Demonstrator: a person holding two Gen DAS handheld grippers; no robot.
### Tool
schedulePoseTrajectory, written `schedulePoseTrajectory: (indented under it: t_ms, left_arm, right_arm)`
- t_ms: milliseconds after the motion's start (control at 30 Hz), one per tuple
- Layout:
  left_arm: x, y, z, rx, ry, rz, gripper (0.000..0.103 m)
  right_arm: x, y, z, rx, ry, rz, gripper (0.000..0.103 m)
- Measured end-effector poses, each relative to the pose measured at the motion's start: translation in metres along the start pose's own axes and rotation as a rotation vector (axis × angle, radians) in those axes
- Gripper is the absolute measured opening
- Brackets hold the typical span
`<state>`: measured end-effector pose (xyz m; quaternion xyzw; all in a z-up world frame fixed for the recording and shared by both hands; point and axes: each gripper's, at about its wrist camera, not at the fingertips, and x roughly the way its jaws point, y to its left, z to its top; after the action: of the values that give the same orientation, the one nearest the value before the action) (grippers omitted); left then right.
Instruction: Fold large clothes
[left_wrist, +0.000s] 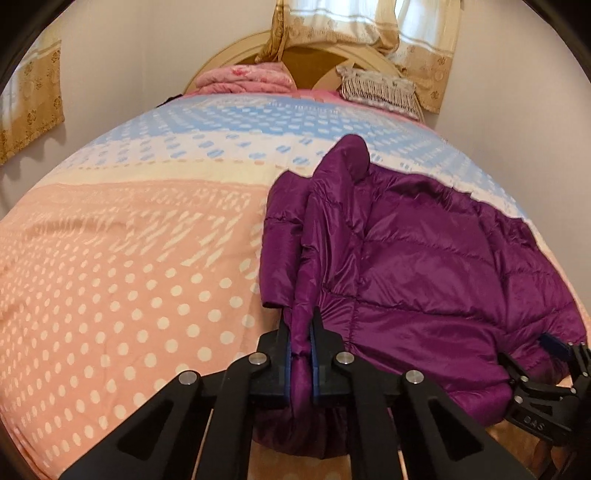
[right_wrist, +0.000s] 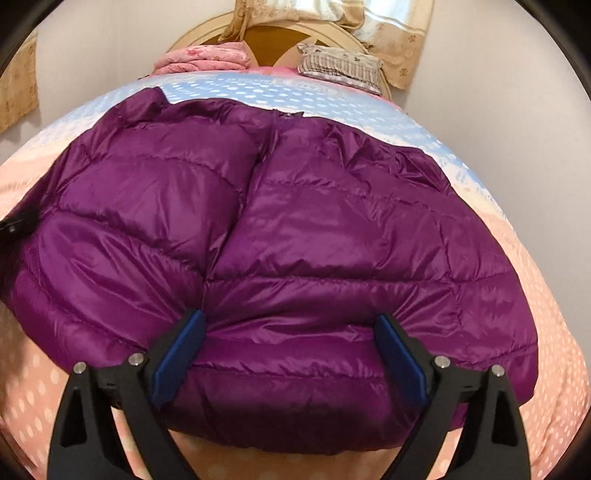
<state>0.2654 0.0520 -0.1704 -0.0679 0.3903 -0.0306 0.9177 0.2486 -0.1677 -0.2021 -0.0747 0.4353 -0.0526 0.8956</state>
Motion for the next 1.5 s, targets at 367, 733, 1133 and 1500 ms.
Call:
schedulePoseTrajectory:
  t_ms: [367, 733, 1133, 1500]
  left_arm:
    - [-0.07, 0.044, 0.006, -0.054, -0.084, 0.037, 0.005]
    - [-0.122, -0.049, 0.051, 0.176, -0.258, 0.05, 0.005]
    - [-0.069, -0.282, 0.007, 0.622, -0.211, -0.099, 0.005]
    - [-0.028, -0.334, -0.071, 0.885, -0.143, -0.081, 0.009]
  right_arm:
    - [-0.025, 0.043, -0.006, -0.073, -0.032, 0.104, 0.089]
    - [-0.069, -0.105, 0.001, 0.056, -0.153, -0.054, 0.088]
    - [-0.073, -0.282, -0.077, 0.395, -0.052, -0.243, 0.089]
    - [-0.064, -0.295, -0.096, 0.446, -0.03, -0.226, 0.089]
